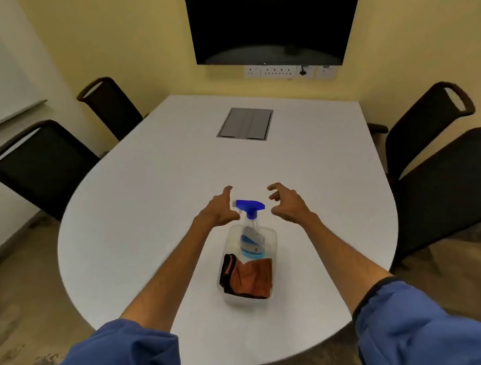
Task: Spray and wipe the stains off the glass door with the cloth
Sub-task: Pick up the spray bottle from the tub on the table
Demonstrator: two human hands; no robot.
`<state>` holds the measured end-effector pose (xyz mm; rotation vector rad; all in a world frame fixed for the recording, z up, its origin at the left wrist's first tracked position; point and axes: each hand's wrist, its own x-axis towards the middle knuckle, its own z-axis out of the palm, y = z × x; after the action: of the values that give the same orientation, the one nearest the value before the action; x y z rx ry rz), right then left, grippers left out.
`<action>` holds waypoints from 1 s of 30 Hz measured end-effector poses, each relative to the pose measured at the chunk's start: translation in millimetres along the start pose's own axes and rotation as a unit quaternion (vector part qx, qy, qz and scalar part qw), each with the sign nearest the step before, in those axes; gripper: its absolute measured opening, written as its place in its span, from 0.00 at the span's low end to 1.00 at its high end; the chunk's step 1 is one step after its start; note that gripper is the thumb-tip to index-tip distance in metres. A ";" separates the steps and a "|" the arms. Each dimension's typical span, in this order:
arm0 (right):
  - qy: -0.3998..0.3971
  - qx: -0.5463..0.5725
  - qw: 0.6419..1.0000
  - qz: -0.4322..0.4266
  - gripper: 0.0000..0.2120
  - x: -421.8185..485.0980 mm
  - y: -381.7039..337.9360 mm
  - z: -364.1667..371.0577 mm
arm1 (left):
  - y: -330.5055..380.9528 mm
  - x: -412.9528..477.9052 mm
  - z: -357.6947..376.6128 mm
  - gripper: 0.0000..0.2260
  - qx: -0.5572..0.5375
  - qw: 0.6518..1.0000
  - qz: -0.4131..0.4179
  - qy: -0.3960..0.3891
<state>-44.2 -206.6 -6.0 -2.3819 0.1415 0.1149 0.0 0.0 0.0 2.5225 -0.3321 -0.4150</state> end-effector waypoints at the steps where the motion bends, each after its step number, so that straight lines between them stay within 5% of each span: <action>1: -0.008 0.005 1.000 0.005 0.32 0.8 0.9 4.5 | -1.2 1.9 3.5 0.40 -0.005 1.000 0.005 -0.019; 9: -0.050 0.014 0.999 0.013 0.34 3.1 8.3 39.2 | -7.6 11.0 28.9 0.17 -0.070 0.994 0.083 0.009; 15: -0.050 0.064 0.996 0.043 0.31 12.4 14.3 61.7 | -14.7 16.5 31.4 0.14 -0.117 0.988 0.099 0.019; 23: -0.047 0.052 0.997 -0.019 0.19 24.1 -6.7 70.3 | -22.1 19.6 18.2 0.14 -0.178 0.976 0.093 0.083; 30: -0.015 0.076 0.996 -0.046 0.17 40.1 -29.3 41.2 | -41.0 10.4 6.4 0.21 -0.298 0.947 -0.023 0.121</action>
<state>-2.3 -159.9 -21.1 -2.2292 0.0262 0.0923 13.3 27.0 -30.5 1.9565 -0.0370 -0.1806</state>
